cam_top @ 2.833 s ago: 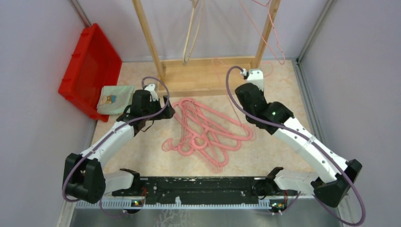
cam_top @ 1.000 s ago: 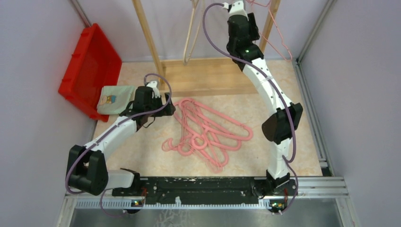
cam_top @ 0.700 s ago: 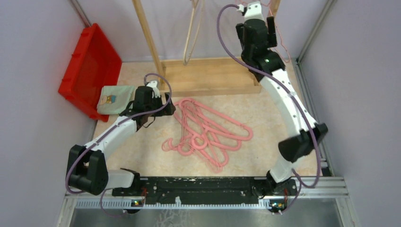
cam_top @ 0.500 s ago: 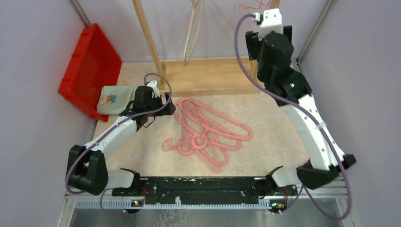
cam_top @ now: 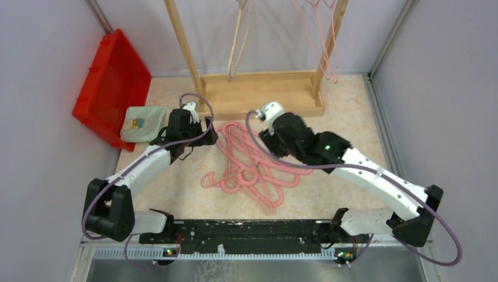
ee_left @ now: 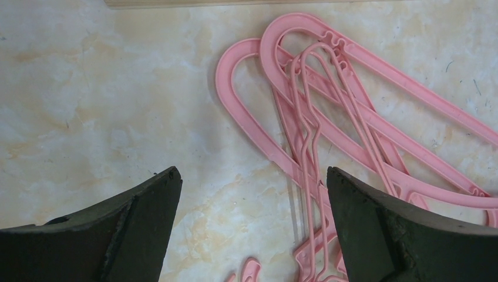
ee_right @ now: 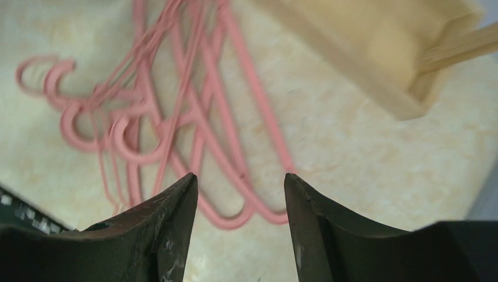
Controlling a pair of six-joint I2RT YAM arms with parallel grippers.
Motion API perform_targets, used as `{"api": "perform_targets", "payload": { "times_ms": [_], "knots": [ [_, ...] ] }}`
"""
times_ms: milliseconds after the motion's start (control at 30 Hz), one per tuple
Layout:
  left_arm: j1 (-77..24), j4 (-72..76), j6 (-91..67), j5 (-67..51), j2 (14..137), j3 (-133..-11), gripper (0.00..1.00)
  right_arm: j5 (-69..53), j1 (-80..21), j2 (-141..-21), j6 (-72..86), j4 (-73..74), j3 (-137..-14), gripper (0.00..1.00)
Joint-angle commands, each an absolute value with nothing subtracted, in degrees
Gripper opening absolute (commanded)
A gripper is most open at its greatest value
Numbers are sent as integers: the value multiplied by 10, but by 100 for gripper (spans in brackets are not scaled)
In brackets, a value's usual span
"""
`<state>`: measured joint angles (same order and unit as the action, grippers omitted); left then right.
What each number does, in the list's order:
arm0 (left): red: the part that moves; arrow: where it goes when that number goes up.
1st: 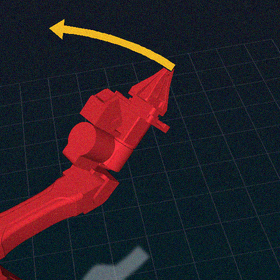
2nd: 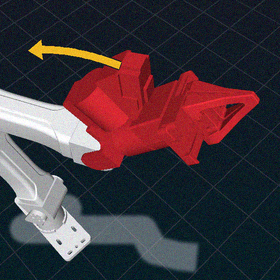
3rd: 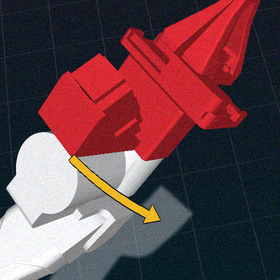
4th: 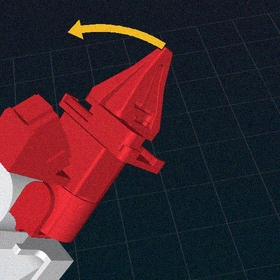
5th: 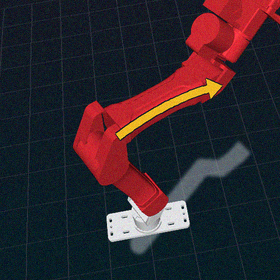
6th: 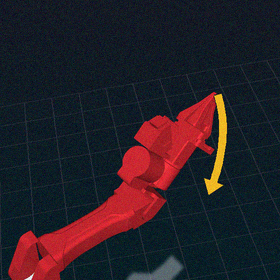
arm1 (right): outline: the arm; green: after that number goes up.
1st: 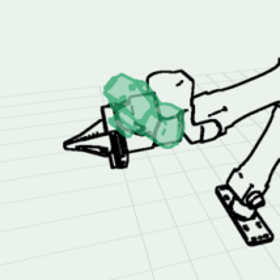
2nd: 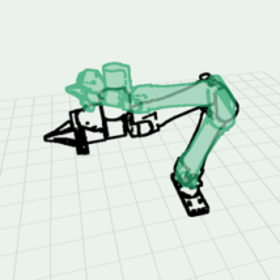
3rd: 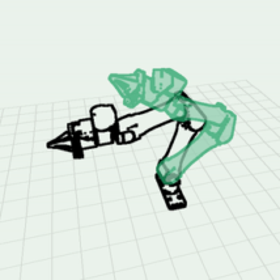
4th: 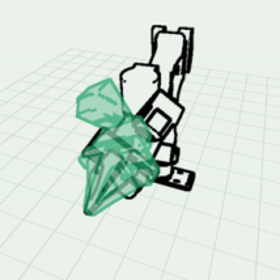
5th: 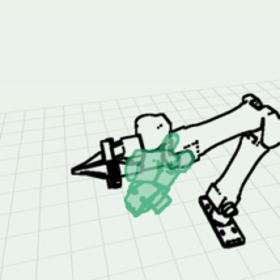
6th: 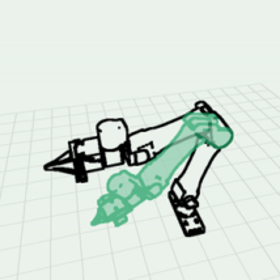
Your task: Organize the hangers
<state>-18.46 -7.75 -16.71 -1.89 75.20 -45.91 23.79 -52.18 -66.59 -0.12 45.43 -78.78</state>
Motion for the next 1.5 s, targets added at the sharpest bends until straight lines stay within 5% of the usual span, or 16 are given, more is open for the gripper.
{"api": "perform_targets", "payload": {
  "times_ms": [0, 633, 1467],
  "knots": [
    [-189, -65, -170, -11, 759, -450, 99, 148, -590, -674, 62, 419, -698, 55],
    [-187, -78, -229, 27, 724, -368, 99, 48, -730, -813, 151, 228, -553, 46],
    [-186, -114, -239, 34, 608, -323, 99, 134, -700, -895, 176, 145, -472, 41]
  ]
}}
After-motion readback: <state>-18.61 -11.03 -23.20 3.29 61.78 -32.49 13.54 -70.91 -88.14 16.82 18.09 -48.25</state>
